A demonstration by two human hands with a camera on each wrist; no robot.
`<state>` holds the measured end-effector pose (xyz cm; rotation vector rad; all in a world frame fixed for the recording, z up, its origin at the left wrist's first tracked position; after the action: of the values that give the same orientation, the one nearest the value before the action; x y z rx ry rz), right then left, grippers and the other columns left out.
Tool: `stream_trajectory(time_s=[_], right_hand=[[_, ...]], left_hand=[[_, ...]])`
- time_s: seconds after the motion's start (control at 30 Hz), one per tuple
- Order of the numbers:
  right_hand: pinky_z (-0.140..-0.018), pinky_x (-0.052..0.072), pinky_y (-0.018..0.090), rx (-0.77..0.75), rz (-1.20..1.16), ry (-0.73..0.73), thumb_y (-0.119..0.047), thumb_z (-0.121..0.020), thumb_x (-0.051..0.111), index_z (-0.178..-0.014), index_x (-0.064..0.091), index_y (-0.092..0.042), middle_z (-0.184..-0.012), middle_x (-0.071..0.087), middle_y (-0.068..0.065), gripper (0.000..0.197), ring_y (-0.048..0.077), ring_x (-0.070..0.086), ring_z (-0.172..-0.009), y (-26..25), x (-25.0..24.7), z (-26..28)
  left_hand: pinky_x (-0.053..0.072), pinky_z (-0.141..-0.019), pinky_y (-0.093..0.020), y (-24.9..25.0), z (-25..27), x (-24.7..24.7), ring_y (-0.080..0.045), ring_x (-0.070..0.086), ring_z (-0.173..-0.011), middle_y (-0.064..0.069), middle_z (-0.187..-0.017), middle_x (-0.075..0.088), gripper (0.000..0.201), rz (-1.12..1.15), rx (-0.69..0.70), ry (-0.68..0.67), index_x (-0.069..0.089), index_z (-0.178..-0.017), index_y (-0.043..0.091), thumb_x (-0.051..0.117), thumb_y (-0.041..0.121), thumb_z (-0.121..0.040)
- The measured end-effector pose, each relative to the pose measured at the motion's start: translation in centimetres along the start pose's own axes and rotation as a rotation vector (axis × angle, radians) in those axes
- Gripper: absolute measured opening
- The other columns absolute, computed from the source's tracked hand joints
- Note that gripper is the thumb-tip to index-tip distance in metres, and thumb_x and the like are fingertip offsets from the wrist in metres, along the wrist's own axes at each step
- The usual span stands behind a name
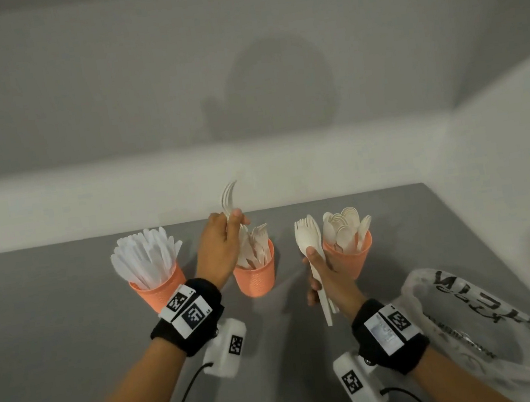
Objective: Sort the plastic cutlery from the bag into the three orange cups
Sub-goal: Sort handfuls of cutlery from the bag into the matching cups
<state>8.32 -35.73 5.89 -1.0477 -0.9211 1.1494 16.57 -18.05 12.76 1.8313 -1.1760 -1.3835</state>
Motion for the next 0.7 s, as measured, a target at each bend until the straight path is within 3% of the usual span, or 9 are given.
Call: stream_trajectory(time_s=[0.1,0.23,0.3,0.43,0.5,0.57,0.7], right_hand=[[-0.038,0.041,0.019,-0.008,-0.01,0.029,-0.039,-0.097,0.039,-0.092,0.048,-0.01,-0.041,0.041,-0.005,0.031,0.009,0.043,-0.034,0.0,-0.1,-0.2],[-0.035,0.039,0.019,-0.029,-0.006,0.041,-0.04,-0.097,0.037,-0.09,0.049,-0.011,-0.045,0.044,-0.001,0.033,0.008,0.041,-0.032,0.0,-0.3,-0.5],[-0.035,0.038,0.019,-0.043,-0.02,0.044,-0.038,-0.097,0.038,-0.089,0.049,-0.009,-0.046,0.045,0.0,0.033,0.009,0.041,-0.032,0.0,-0.6,-0.6],[-0.034,0.036,0.019,-0.057,-0.056,0.051,-0.036,-0.098,0.039,-0.085,0.048,-0.009,-0.044,0.043,-0.001,0.032,0.009,0.039,-0.031,-0.1,-1.0,-0.6],[-0.033,0.035,0.018,-0.067,-0.059,0.064,-0.036,-0.098,0.037,-0.083,0.049,-0.008,-0.043,0.041,-0.001,0.033,0.009,0.038,-0.031,-0.2,-1.2,-0.5],[-0.032,0.034,0.018,-0.073,-0.062,0.081,-0.035,-0.098,0.037,-0.082,0.05,-0.007,-0.04,0.041,-0.004,0.035,0.008,0.038,-0.03,-0.2,-1.4,-0.6],[-0.03,0.033,0.017,-0.069,-0.062,0.082,-0.035,-0.098,0.037,-0.084,0.05,-0.005,-0.039,0.042,-0.007,0.036,0.007,0.037,-0.03,-0.1,-1.4,-0.7]], left_hand=[[0.037,-0.061,-0.012,0.8,-1.2,0.4,-0.008,0.05,-0.065,0.004,-0.074,0.054,0.027,0.032,0.06,-0.038,0.066,-0.083,0.014,0.046,0.027,-0.096],[0.046,-0.064,-0.028,-0.1,-0.4,2.7,-0.024,0.059,-0.07,-0.011,-0.077,0.063,0.029,-0.049,0.103,-0.059,0.062,-0.088,0.001,0.056,0.029,-0.091],[0.051,-0.069,-0.037,-1.0,0.3,3.8,-0.025,0.062,-0.074,-0.012,-0.081,0.066,0.024,-0.058,0.087,-0.025,0.061,-0.092,0.002,0.058,0.026,-0.091],[0.043,-0.066,-0.033,-2.4,1.2,5.7,-0.029,0.06,-0.079,-0.009,-0.081,0.062,0.013,-0.155,0.083,-0.05,0.052,-0.097,0.008,0.057,0.018,-0.089],[0.043,-0.068,-0.032,-2.5,1.3,6.0,-0.027,0.059,-0.08,-0.011,-0.082,0.063,0.033,-0.197,0.067,-0.066,0.047,-0.116,0.009,0.06,0.016,-0.086],[0.047,-0.064,-0.033,-2.0,1.0,6.2,-0.027,0.061,-0.07,-0.012,-0.072,0.063,0.053,-0.245,0.073,-0.078,0.038,-0.132,0.011,0.06,0.013,-0.084],[0.052,-0.055,-0.039,-1.0,0.3,6.3,-0.029,0.058,-0.054,-0.006,-0.056,0.054,0.064,-0.353,0.166,-0.118,0.029,-0.14,0.017,0.054,0.006,-0.082]])
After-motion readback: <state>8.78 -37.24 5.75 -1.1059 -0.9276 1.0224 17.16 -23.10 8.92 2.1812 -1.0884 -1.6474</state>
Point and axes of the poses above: each hand's wrist, its own z-axis away from the middle knuckle, its own x-axis out of the palm, y = z × x, the point moved 5 cm from there along -z, towards the middle knuckle
